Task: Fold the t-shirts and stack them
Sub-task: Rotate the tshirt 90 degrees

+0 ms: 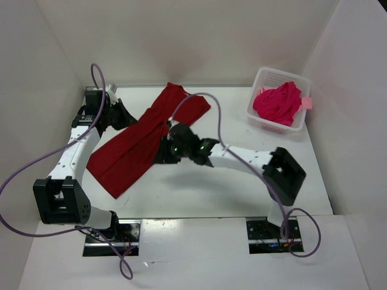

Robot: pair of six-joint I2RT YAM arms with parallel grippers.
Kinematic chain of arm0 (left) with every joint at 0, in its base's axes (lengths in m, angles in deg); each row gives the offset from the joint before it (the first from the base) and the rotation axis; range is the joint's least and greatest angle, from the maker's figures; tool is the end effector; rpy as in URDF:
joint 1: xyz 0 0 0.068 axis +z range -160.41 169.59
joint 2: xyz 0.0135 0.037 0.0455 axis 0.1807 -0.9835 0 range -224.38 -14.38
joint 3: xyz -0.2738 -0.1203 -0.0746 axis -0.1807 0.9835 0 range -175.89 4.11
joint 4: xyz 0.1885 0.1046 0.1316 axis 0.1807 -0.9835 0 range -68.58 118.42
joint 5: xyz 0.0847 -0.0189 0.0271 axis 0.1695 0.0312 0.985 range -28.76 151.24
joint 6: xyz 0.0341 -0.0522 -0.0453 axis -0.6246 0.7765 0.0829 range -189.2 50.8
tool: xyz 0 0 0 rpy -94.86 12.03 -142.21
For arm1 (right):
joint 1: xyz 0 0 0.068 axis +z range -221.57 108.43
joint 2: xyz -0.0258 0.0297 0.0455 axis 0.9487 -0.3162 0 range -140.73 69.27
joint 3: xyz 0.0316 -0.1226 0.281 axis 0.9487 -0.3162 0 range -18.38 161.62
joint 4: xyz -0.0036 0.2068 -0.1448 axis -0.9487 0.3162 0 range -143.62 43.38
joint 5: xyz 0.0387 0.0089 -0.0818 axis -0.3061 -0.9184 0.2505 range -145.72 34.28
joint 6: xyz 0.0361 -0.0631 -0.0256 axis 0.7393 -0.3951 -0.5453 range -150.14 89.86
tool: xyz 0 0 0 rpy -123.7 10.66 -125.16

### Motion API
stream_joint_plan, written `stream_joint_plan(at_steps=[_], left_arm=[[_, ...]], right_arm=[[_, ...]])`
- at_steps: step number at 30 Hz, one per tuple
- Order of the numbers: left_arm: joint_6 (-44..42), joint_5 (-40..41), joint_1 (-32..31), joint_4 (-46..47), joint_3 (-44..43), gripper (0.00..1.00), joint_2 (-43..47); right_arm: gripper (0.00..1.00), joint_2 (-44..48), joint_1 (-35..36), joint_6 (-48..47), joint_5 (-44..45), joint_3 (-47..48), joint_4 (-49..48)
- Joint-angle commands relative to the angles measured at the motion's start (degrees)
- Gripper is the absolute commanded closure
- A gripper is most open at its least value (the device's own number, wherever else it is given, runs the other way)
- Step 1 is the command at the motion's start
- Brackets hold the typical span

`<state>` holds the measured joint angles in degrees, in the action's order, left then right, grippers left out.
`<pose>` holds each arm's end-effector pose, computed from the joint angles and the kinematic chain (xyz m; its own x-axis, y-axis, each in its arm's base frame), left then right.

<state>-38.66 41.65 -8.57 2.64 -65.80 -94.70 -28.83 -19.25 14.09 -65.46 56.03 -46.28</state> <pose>0.3221 -0.0116 0.3460 -0.6303 -0.4993 -0.5944 -0.0930 0.8088 -0.5807 0.2485 0.3399 0.2999 -0.8317 0.0479 -0.5532 -0.4026 0.6341 0.6602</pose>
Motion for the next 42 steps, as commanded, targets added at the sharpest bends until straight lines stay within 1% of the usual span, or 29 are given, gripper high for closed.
stream_joint_plan(at_steps=[1,2,3,4,5,7,8,10,13,14,15,16,17,19,20,21,24,25,27,28,30,32,35,36,38,39,40,41,42], left_arm=[[0.5,0.8,0.4,0.6,-2.0,1.0,0.4],[0.5,1.5,0.4,0.6,-0.3,0.97,1.3],[0.5,2.0,0.4,0.6,0.6,0.93,2.1],[0.5,2.0,0.9,0.0,1.4,0.87,3.7],[0.5,2.0,0.9,0.0,3.6,0.84,4.5],[-0.1,2.0,0.9,0.0,5.7,0.78,6.6],[-0.1,2.0,1.4,-0.7,6.6,0.74,7.4],[-0.7,2.0,1.4,-0.7,8.8,0.69,9.3],[-0.7,2.0,1.4,-1.2,10.0,0.63,11.1],[-0.7,2.0,1.4,-1.2,10.0,0.63,11.1],[-1.2,2.0,1.4,-1.7,10.0,0.63,11.1],[-1.7,2.0,1.4,-1.7,10.0,0.63,11.1],[-1.7,2.0,1.4,-1.7,9.4,0.63,11.1],[-2.8,2.0,1.4,-1.7,9.4,0.63,10.6],[-2.8,2.0,1.4,-1.7,8.8,0.63,10.0],[-2.8,2.0,1.4,-1.7,8.8,0.63,9.3],[-3.3,1.0,1.4,-0.9,8.8,0.63,7.8],[-3.3,1.0,1.4,-0.2,8.8,0.63,7.8],[-3.3,0.4,1.4,0.6,9.4,0.63,6.6],[-3.3,-0.1,1.4,1.3,9.4,0.63,6.6],[-2.8,-0.1,1.4,1.9,10.1,0.63,6.0],[-2.8,-0.1,1.4,2.4,10.1,0.63,5.4],[-2.8,-0.6,1.4,2.4,10.1,0.63,4.9],[-2.8,-0.6,1.4,2.4,10.1,0.63,4.9],[-3.3,0.1,1.4,1.8,10.1,0.62,4.9],[-3.9,0.6,1.4,1.3,9.4,0.62,4.9],[-3.9,0.6,1.4,0.7,9.4,0.62,4.3],[-4.6,1.1,1.4,0.7,9.4,0.62,4.3],[-4.6,1.1,1.4,0.7,8.7,0.62,3.5]], right_arm=[[0.65,-6.1,2.3,8.9,1.1,-3.9,-11.9],[0.61,-8.7,2.9,9.8,1.7,-2.5,-12.9],[0.58,-10.2,2.9,10.9,2.4,-1.4,-12.9],[0.58,-11.6,3.6,10.9,3.0,0.0,-12.9],[0.55,-14.4,3.6,11.7,3.7,2.6,-12.9],[0.51,-17.0,5.0,14.7,3.7,4.0,-12.9],[0.51,-18.3,5.5,15.8,3.7,5.5,-12.9],[0.49,-21.5,7.4,19.0,4.4,6.3,-12.9],[0.48,-25.6,8.8,22.9,5.8,7.7,-13.4],[0.48,-26.6,8.8,23.7,5.8,8.3,-13.9],[0.49,-29.0,8.8,24.5,5.8,8.9,-13.9],[0.55,-30.2,8.8,25.1,5.8,11.0,-13.1],[0.69,-31.4,8.8,25.1,5.8,12.1,-11.7],[0.82,-33.2,8.8,25.7,5.8,13.2,-10.2],[0.87,-33.2,8.8,25.7,6.6,12.3,-10.8],[0.91,-30.8,7.9,25.7,7.3,10.8,-11.6],[0.95,-26.9,4.2,24.2,8.1,1.9,-13.0],[0.93,-24.6,2.6,23.3,8.1,0.7,-13.0],[0.83,-23.2,2.6,19.9,8.1,-0.1,-13.0],[0.7,-22.7,2.6,18.7,6.1,-0.1,-12.3],[0.55,-22.7,3.9,18.2,6.0,1.2,-11.5],[0.54,-26.1,5.8,18.2,5.4,3.8,-10.9],[0.48,-31.5,7.0,18.9,3.7,9.6,-9.6],[0.48,-32.8,7.0,20.4,3.1,12.4,-8.8],[0.66,-36.1,7.0,22.7,2.0,13.7,-8.8],[0.75,-36.1,7.0,23.4,2.0,13.7,-8.2],[0.91,-35.4,6.4,23.4,2.0,10.7,-9.5],[0.95,-34.1,5.0,23.4,2.0,8.8,-10.2],[1.0,-32.2,4.1,22.8,3.2,3.7,-10.2]])
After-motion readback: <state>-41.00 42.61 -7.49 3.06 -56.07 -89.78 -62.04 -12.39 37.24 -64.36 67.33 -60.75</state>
